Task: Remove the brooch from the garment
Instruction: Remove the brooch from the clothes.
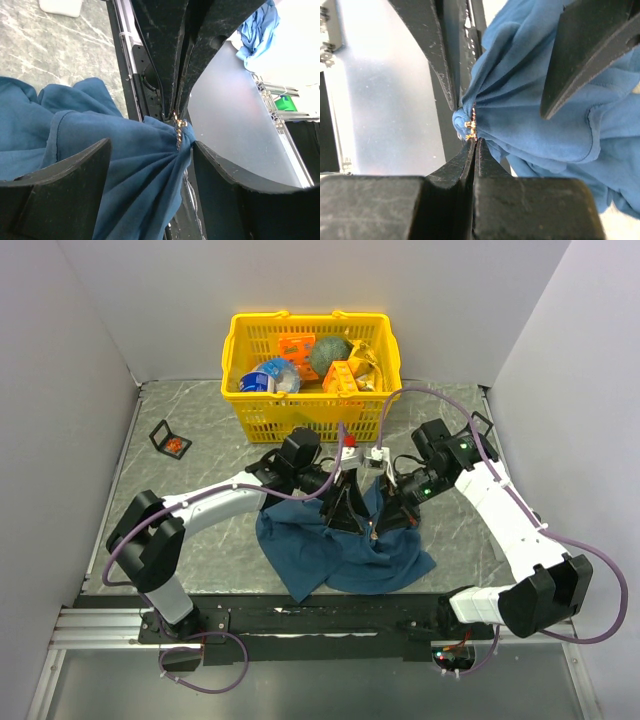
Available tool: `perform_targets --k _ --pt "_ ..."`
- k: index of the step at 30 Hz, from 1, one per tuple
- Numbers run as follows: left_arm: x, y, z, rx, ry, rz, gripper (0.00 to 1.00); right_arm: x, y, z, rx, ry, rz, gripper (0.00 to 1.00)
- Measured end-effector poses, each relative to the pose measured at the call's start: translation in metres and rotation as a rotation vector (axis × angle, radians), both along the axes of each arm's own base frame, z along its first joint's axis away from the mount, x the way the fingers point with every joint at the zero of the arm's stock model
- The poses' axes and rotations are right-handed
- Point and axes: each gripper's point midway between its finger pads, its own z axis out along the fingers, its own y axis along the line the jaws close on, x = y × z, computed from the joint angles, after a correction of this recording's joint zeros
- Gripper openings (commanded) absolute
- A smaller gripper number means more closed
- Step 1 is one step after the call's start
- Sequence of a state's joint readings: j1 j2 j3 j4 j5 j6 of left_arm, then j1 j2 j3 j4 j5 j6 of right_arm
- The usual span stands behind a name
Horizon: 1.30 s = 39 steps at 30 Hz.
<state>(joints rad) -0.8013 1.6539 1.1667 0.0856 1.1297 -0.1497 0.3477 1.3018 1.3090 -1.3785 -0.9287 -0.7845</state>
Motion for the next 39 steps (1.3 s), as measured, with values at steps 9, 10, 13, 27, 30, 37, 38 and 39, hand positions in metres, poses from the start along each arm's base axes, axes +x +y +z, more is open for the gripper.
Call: perform_targets --k 9,10,13,27,30,37,38,39 --pt "-0.006 -0.002 0.006 -0.018 0.011 -0.026 0.48 -0.002 0.003 0.005 0.047 0.007 0.005 0.0" --pt "-0.007 -0.001 0.006 -0.02 0.013 -0.031 0.4 -0.001 0.003 0.005 0.048 0.004 0.006 0.0" --pt "-0.011 0.0 0.008 -0.023 0.023 -0.052 0.11 0.001 0.003 0.005 0.049 -0.003 0.003 0.0" --pt "-0.026 -0.009 0.014 -0.028 0.019 -0.096 0.01 0.029 -0.006 0.03 0.149 -0.261 -0.091 0.57" --pt "-0.024 -0.011 0.021 -0.035 0.022 -0.09 0.01 0.03 -0.009 0.033 0.189 -0.351 -0.115 0.55" --pt "-0.01 -0.009 0.03 -0.02 0.116 -0.03 0.01 0.033 -0.008 0.033 0.315 -0.533 -0.176 0.48" --pt "-0.009 -0.009 0.031 -0.022 0.127 -0.024 0.01 0.034 -0.008 0.035 0.328 -0.553 -0.184 0.48" --pt "-0.008 -0.009 0.034 -0.031 0.133 -0.022 0.01 0.035 -0.008 0.037 0.342 -0.565 -0.193 0.47"
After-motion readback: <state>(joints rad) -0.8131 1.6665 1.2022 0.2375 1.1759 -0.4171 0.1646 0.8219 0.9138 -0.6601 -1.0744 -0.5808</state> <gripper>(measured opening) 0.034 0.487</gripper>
